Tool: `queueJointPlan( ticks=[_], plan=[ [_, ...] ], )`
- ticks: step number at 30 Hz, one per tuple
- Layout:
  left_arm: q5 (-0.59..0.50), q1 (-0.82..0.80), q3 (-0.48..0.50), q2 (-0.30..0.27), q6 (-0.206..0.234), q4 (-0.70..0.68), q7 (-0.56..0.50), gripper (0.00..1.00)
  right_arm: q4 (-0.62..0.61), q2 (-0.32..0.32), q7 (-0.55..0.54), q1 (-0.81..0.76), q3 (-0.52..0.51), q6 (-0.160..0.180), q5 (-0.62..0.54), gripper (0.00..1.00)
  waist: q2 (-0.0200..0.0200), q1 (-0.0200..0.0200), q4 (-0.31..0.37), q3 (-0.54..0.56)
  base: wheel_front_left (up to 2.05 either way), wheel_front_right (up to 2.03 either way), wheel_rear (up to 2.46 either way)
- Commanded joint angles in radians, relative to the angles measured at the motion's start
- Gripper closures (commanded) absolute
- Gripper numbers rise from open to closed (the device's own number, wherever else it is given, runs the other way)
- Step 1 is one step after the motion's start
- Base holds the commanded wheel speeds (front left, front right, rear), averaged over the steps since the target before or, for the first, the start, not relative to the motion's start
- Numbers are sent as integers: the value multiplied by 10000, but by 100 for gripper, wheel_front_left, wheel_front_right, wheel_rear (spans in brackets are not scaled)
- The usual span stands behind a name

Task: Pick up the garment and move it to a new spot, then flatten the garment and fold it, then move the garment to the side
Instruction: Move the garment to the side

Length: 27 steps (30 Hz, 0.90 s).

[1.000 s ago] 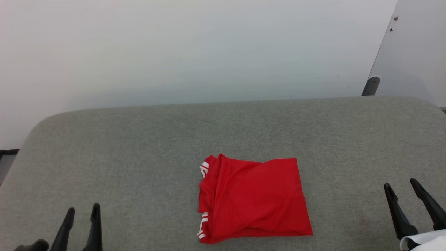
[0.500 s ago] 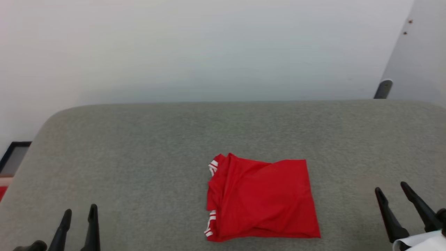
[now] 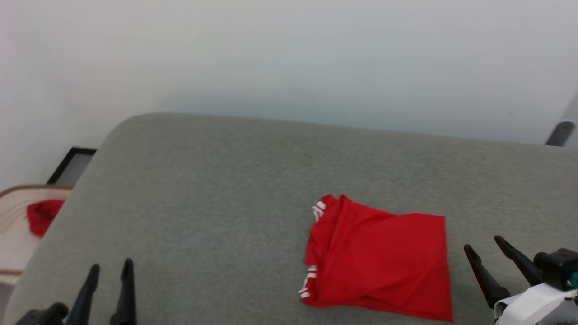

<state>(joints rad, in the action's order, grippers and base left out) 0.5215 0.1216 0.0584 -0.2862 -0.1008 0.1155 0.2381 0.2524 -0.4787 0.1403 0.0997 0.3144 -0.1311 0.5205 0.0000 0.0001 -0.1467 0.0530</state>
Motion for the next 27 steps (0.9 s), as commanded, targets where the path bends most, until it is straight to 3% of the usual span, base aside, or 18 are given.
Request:
queueJointPlan(
  ticks=[1, 13, 27],
  plan=[
    [-70, -135, -64, 43, 10, -9, 9, 0, 123, -70, -121, 112, 26, 7, 32, 0, 0, -1, -422, -225, 0, 0, 0],
    [-72, -833, -507, 423, -101, 419, 164, 0, 656, -481, -2802, 1001, 312, 7, 615, 0, 0, -1, -907, -1287, 0, 0, 0],
    [-34, -1249, -623, 668, -239, 913, 269, 0, 1205, -70, -6146, 1509, 430, 7, 1408, 0, 0, -1, -1141, -1647, 0, 0, 0]
  ],
)
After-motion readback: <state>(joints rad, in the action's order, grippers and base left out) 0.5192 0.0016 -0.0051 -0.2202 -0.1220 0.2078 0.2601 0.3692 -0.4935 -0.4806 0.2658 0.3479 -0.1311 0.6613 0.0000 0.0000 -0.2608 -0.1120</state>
